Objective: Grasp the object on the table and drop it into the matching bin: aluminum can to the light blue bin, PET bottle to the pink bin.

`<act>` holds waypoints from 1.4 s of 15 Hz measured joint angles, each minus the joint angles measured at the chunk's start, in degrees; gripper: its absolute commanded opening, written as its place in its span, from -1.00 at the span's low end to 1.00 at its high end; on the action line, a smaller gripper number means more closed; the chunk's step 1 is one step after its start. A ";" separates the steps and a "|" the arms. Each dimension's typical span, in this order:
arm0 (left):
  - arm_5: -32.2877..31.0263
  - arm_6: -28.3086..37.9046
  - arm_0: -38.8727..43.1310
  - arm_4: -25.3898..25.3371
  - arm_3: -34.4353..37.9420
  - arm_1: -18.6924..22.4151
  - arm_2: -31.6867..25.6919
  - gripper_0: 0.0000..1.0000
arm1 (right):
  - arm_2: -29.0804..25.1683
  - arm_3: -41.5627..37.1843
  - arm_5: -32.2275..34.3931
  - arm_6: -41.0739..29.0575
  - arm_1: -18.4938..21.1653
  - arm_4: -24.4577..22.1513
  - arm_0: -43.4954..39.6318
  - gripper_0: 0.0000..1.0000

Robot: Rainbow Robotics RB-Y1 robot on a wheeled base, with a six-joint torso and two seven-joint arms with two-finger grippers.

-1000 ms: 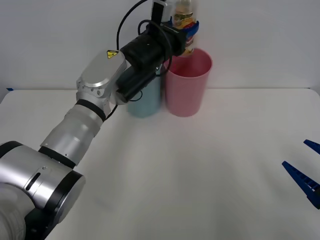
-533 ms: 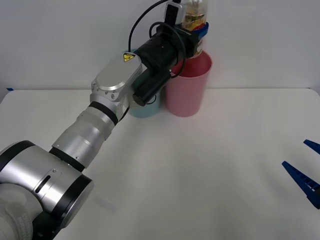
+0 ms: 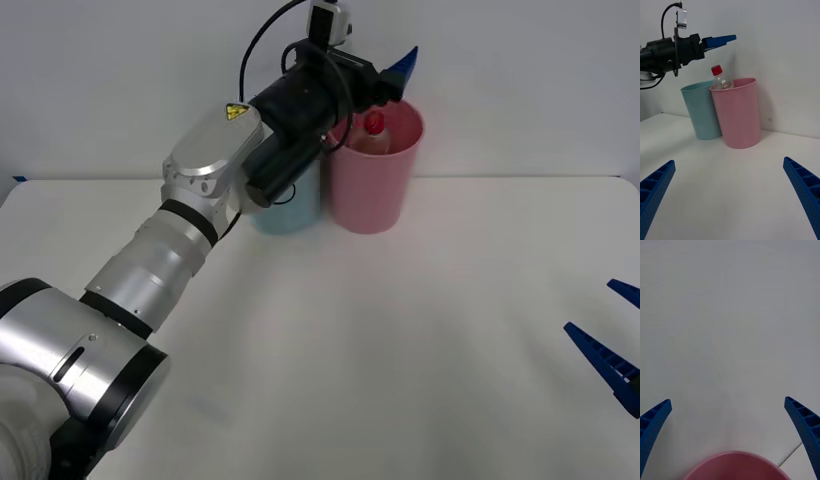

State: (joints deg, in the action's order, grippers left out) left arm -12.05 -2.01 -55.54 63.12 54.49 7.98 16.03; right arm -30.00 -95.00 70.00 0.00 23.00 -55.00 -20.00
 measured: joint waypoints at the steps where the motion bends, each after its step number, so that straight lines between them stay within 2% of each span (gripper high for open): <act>1: -1.13 0.24 0.48 -1.84 0.78 1.51 0.35 1.00 | 0.00 0.00 0.00 -0.01 0.00 0.00 0.00 1.00; 6: -8.80 1.81 5.38 -10.01 6.38 11.48 0.41 1.00 | 0.00 0.00 0.00 0.00 0.00 0.00 0.00 1.00; 9: -13.11 2.34 10.96 -13.01 11.34 16.85 -1.25 1.00 | 0.00 0.00 0.00 -0.01 0.00 0.00 0.00 1.00; 14: -23.98 3.69 23.49 -12.79 19.90 22.20 -12.35 1.00 | 0.00 0.00 0.00 0.00 0.00 0.00 0.00 1.00; 21: -38.00 4.94 39.86 -10.12 27.70 23.67 -30.05 1.00 | 0.00 0.00 0.00 0.00 0.00 0.00 0.00 1.00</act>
State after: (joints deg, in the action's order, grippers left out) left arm -50.06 2.93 -15.69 53.00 82.19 31.65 -14.03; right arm -30.00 -95.00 70.00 0.00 23.00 -55.00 -20.00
